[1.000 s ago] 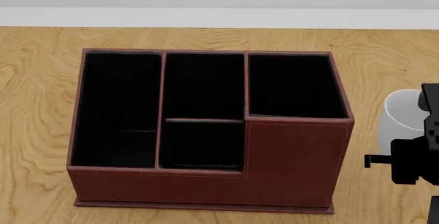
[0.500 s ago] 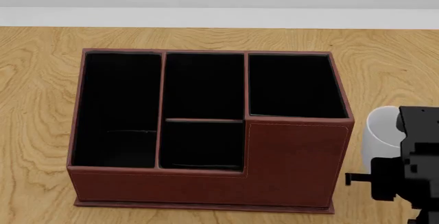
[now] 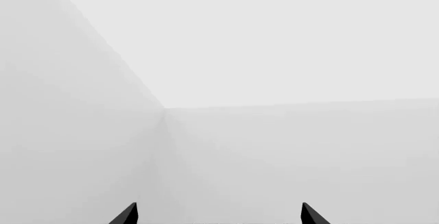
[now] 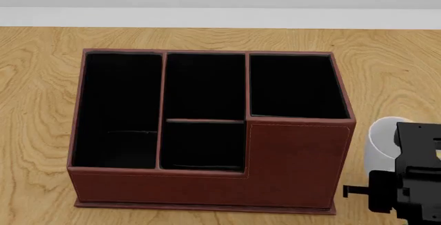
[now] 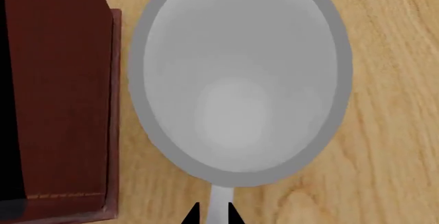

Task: Pick up the white mug and place it to the right of the caddy.

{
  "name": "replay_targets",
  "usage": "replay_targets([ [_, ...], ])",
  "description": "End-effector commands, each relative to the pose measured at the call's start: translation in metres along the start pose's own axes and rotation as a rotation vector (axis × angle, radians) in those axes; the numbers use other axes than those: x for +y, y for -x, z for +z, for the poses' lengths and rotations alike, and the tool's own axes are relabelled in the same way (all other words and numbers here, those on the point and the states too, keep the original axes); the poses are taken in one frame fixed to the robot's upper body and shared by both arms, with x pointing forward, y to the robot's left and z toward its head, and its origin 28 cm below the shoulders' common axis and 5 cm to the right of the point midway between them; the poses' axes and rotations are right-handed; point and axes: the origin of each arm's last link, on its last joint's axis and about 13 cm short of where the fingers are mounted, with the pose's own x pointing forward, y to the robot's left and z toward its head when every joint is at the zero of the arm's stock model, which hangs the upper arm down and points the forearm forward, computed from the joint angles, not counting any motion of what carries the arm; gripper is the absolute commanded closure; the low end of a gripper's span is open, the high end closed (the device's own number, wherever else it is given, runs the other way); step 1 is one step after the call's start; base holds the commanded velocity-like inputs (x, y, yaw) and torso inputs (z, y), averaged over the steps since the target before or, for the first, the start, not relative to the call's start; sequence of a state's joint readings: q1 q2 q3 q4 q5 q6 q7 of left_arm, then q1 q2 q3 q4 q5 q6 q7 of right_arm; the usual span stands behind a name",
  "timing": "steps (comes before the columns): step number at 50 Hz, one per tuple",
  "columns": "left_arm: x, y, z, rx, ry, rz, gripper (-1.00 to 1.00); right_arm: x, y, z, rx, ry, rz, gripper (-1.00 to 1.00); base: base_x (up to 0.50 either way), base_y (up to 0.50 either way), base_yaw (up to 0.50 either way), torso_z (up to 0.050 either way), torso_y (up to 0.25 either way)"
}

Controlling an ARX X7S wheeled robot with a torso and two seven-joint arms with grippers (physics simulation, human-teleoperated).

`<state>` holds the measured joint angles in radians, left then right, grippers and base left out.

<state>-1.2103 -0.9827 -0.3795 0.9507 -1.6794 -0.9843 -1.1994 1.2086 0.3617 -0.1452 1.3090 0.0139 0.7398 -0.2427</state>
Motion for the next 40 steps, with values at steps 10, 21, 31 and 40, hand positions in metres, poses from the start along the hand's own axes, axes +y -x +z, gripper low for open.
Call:
replay_targets([
  [10, -0.006, -0.005, -0.005, 0.011, -0.037, -0.018, -1.00, 0.001, -0.010, -0.017, -0.004, 0.005, -0.002, 1.00, 0.00, 0.00, 0.00, 0.002, 0.000],
  [21, -0.008, -0.005, -0.005, 0.017, -0.044, -0.021, -1.00, -0.004, -0.013, -0.026, 0.014, -0.004, -0.015, 1.00, 0.00, 0.00, 0.00, 0.000, 0.001],
  [31, -0.008, -0.006, -0.004, 0.016, -0.048, -0.022, -1.00, -0.003, -0.016, -0.033, 0.032, -0.004, -0.020, 1.00, 0.00, 0.00, 0.00, 0.000, 0.000],
  [40, -0.008, -0.006, -0.003, 0.015, -0.050, -0.020, -1.00, 0.004, -0.018, -0.036, 0.045, 0.011, -0.009, 1.00, 0.00, 0.00, 0.00, 0.000, 0.000],
])
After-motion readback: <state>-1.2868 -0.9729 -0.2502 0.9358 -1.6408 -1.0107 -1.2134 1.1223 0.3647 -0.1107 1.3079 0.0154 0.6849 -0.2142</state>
